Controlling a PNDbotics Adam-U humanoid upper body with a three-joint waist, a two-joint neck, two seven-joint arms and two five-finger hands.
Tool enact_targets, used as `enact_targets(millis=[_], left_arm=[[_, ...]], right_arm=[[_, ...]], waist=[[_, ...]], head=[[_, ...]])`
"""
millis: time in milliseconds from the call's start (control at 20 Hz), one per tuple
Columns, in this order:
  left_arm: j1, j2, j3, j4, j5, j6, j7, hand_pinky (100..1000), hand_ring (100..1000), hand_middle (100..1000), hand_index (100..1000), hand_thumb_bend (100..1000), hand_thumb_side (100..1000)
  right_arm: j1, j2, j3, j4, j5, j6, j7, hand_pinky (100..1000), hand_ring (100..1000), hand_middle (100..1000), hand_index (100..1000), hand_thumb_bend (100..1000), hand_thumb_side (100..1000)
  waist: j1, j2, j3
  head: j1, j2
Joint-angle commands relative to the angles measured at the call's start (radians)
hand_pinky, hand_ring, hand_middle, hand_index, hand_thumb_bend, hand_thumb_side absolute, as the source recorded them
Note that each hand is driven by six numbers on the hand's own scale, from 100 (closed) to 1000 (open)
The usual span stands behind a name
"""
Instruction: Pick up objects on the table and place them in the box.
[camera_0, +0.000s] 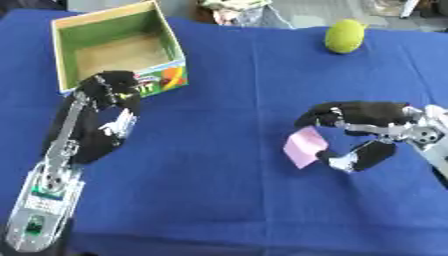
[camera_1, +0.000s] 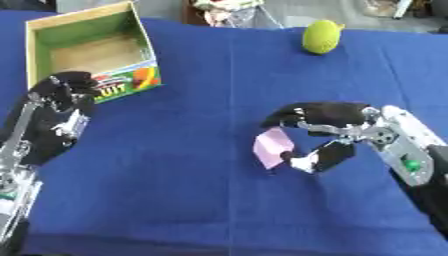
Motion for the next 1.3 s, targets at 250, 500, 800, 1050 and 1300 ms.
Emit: enact_targets(millis=[250, 500, 800, 1050, 1300], left_arm=[[-0.009, 0.016, 0.004, -0.015, 0.000, -0.003, -0.002, 515, 653, 648, 774, 249, 456], [-0.010, 0.016, 0.004, -0.016, 0.001, -0.003, -0.002, 515, 652, 648, 774, 250, 456], [-0.012, 0.015, 0.003, -0.016, 0.001, -0.004, -0.004, 514, 652, 648, 774, 251, 456], [-0.013, 0.015, 0.002, -0.016, 0.001, -0.004, -0.005, 514, 652, 648, 774, 252, 456], [-0.013, 0.015, 0.002, -0.016, 0.001, -0.005, -0.006, 515, 652, 648, 773, 254, 456]], right_arm=[[-0.014, -0.018, -0.005, 0.004, 0.002, -0.253, 0.260, 993, 961, 918, 1000, 100, 713], [-0.017, -0.006, -0.005, 0.020, 0.025, -0.261, 0.260, 990, 961, 919, 1000, 100, 673], [-0.024, 0.009, -0.011, 0.044, 0.087, -0.277, 0.244, 986, 960, 921, 1000, 100, 603], [-0.029, 0.018, -0.008, 0.053, 0.137, -0.279, 0.213, 985, 960, 922, 1000, 100, 570], [-0.031, 0.022, -0.004, 0.058, 0.161, -0.279, 0.191, 981, 956, 917, 1000, 100, 494]], waist=[[0.002, -0.013, 0.001], [0.004, -0.012, 0.004], [0.006, -0.010, 0.006], [0.006, -0.009, 0.007], [0.006, -0.008, 0.009]], head=[[0.001, 0.005], [0.000, 0.005], [-0.002, 0.005], [-0.003, 0.005], [-0.004, 0.005]])
